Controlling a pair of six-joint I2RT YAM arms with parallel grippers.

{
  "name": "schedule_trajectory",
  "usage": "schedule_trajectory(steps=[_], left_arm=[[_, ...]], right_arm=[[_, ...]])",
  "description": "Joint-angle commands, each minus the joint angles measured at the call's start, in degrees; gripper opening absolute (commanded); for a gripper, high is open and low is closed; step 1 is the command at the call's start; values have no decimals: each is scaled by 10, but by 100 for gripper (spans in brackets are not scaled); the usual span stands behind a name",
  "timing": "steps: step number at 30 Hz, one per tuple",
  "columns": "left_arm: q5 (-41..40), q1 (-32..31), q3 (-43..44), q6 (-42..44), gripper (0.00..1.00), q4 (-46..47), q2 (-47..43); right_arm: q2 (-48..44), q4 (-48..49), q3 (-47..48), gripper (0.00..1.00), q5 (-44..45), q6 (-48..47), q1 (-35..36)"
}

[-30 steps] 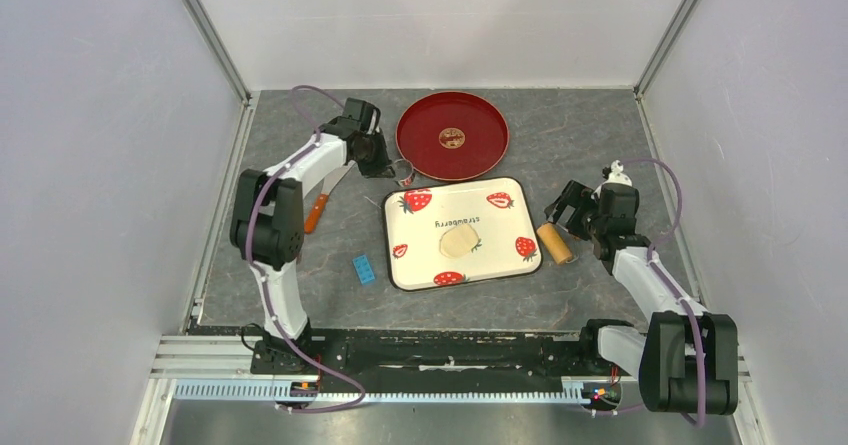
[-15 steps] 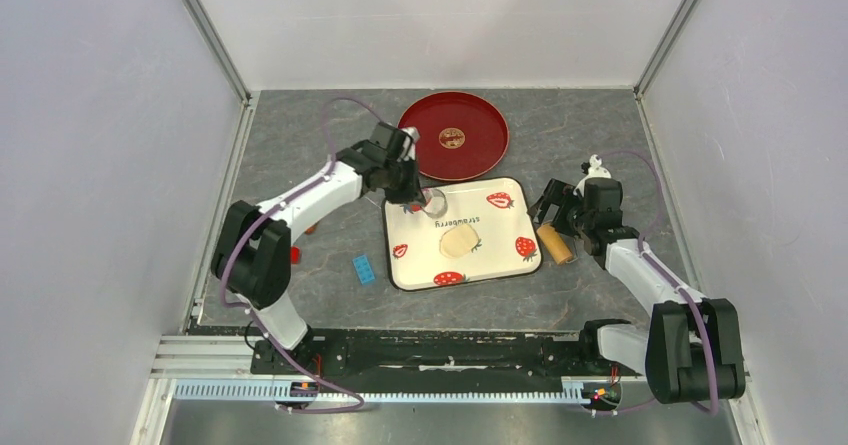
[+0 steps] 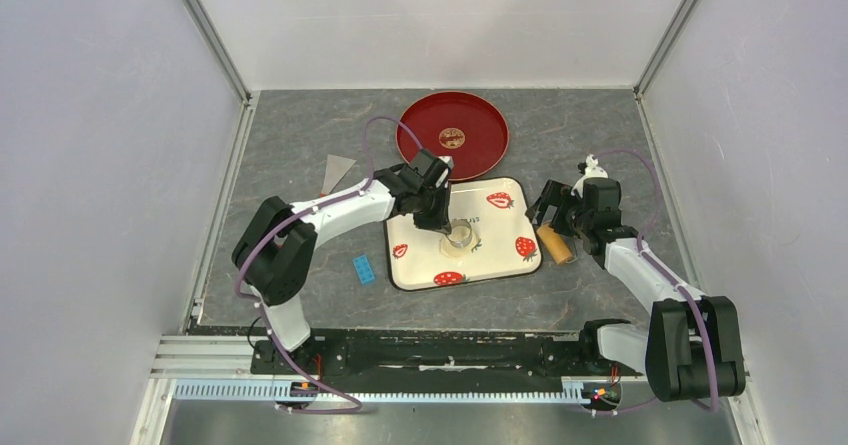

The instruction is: Roll out the dumpling wrappers from the dough

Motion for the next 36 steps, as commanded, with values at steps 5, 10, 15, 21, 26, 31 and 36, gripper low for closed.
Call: schedule_trajectory(steps=[5,10,15,21,26,31,36], left_arm=[[-22,-6,8,-16,2,14,22],[-20,-7,6,-20,2,18,34],[-24,-10,8,-20,2,21,39],[-30,-11,10,-23,2,24,45],[-41,-14,8,-22,2,26,47],[-54,-18,8,-23,2,26,51],[-61,-24,12,-22,10,25,54]], right_arm=[[16,18,26,98,-12,-10,2],[21,18,28,98,-16,-12,2],[22,18,28,98,-17,-13,2],[25,18,27,98,-19,-13,3],[25,18,27,98,-17,-14,3],[23,18,26,98,-18,-15,3],[23,17,25,98,-17,-15,6]])
